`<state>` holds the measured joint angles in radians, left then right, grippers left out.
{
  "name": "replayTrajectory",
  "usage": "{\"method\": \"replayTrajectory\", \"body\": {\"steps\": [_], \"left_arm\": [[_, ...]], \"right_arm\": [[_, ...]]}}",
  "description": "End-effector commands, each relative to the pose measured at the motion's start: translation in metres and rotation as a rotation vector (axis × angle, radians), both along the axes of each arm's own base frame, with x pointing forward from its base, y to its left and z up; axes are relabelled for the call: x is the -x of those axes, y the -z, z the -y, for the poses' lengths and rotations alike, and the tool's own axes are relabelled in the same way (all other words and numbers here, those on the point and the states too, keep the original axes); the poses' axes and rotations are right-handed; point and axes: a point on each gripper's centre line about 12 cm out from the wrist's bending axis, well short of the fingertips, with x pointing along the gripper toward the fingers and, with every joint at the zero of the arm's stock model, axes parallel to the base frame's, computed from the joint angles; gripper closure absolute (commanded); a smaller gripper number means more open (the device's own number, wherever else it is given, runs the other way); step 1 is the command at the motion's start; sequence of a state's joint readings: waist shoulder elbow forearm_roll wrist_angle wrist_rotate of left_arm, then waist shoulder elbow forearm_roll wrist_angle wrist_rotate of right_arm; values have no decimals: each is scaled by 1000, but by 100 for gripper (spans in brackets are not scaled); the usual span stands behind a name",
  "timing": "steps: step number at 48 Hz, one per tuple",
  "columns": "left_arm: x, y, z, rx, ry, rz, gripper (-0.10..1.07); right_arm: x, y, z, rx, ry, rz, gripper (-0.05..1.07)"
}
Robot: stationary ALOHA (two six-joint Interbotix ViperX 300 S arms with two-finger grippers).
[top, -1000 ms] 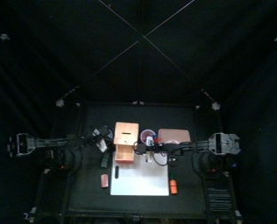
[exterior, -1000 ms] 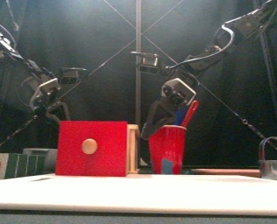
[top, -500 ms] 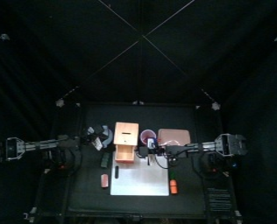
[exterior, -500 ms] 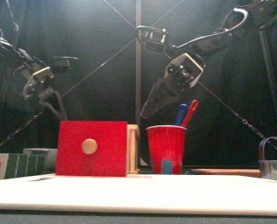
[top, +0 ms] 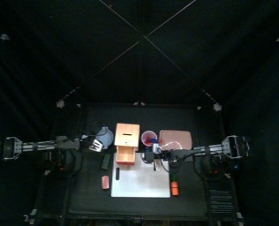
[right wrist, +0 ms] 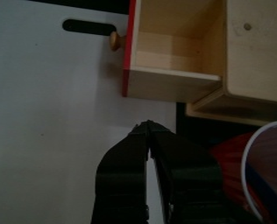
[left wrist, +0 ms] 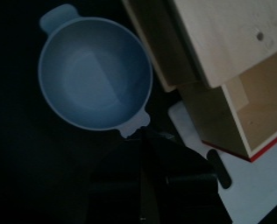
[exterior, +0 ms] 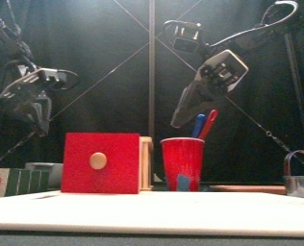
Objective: Fix drawer
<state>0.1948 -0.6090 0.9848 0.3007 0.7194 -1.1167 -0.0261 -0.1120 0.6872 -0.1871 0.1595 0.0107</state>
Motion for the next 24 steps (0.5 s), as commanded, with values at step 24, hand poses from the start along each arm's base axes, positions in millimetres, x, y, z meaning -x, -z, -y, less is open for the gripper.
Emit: {"method": "replayTrajectory", "body": {"steps": [24], "left_arm": [[-18, -16, 24, -15, -12, 86, 35]], "right_arm": [[16, -12, 2, 0, 5, 34, 99]]}}
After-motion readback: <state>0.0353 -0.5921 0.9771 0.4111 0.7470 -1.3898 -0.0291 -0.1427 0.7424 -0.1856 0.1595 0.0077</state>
